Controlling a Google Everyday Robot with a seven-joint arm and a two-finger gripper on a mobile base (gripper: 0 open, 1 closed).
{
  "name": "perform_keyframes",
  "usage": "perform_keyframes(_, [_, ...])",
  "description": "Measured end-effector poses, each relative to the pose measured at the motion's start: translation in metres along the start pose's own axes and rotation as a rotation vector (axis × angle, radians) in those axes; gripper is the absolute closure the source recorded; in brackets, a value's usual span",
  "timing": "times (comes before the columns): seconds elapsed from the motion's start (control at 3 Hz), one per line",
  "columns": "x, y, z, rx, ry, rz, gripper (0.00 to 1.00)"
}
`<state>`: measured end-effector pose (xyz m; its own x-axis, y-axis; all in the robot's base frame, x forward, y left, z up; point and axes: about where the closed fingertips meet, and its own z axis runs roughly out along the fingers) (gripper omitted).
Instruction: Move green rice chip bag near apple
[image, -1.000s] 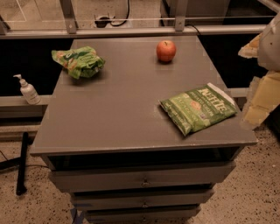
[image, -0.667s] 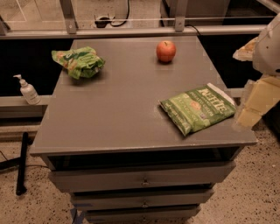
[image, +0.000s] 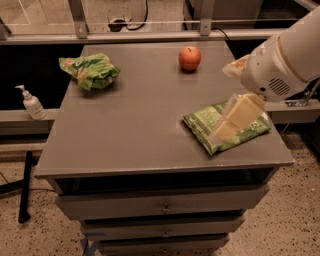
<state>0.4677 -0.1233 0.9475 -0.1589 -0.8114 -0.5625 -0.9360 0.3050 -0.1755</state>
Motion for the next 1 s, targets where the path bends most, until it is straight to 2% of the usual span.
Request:
perform_keyframes(0.33, [-0.04,-0.006,0.034,-0.016,-0.151,0.006,0.0])
perform_keyframes(0.67, [-0.08,0.003,0.07,-0.026,-0.26,0.016,0.0])
perform_keyframes(1.0, [-0.085,-0.002,0.069,-0.001,-0.272,0.016,0.0])
